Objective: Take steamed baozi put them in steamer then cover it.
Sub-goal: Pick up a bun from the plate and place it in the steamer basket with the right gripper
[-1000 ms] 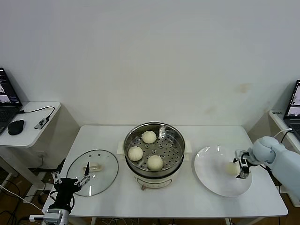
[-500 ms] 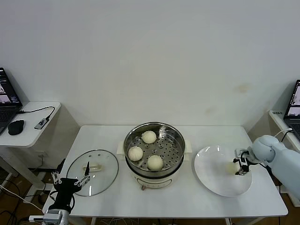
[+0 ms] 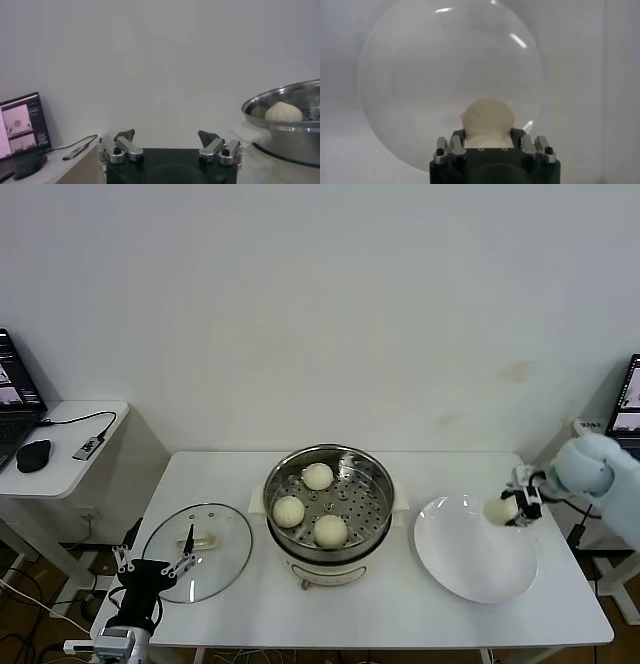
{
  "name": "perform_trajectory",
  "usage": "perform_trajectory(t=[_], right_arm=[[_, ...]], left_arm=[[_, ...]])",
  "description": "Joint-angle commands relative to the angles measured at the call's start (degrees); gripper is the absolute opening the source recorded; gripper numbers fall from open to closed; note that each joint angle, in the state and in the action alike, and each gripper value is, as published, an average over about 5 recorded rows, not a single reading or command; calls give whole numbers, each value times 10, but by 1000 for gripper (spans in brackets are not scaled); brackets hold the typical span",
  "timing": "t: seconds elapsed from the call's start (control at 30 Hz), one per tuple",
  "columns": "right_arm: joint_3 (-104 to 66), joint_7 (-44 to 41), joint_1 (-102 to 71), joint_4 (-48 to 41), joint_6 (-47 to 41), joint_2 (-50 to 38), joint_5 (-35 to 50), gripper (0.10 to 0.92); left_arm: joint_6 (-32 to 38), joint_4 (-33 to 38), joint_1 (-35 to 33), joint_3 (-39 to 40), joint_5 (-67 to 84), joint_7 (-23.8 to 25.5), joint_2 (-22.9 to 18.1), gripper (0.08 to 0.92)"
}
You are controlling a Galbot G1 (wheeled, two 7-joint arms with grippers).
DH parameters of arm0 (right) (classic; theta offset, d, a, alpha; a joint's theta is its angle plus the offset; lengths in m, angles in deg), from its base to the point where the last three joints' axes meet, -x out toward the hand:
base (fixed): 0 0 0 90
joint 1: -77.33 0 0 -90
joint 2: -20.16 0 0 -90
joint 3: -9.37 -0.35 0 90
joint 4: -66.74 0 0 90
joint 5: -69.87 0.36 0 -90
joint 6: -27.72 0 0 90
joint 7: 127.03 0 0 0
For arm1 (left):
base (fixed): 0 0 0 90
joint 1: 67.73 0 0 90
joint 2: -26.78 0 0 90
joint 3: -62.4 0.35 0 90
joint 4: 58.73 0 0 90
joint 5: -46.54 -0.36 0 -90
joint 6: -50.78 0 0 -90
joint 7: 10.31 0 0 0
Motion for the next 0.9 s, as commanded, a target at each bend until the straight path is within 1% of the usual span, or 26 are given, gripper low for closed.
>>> perform_trajectory(t=[0.03, 0.23, 0.37, 0.53, 0.7, 0.9], right_arm=[[240, 18, 326, 90, -58, 19, 185, 576], [307, 56, 395, 96, -108, 127, 266, 584], [319, 79, 386, 87, -140, 202, 300, 586], [328, 103, 353, 70, -175, 255, 330, 591], [339, 115, 317, 48, -199, 293, 336, 594], [347, 121, 280, 26, -214, 322, 311, 594]], left_arm=[[-1, 1, 4, 2, 1, 1, 1, 823], [-2, -2, 6, 1, 3, 1, 0, 823], [-2, -4, 6, 1, 3, 1, -4, 823], [-2, -7, 5, -1, 4, 0, -8, 823], [-1, -7, 4, -4, 5, 0, -11, 823], [-1, -6, 3, -6, 6, -1, -13, 823]])
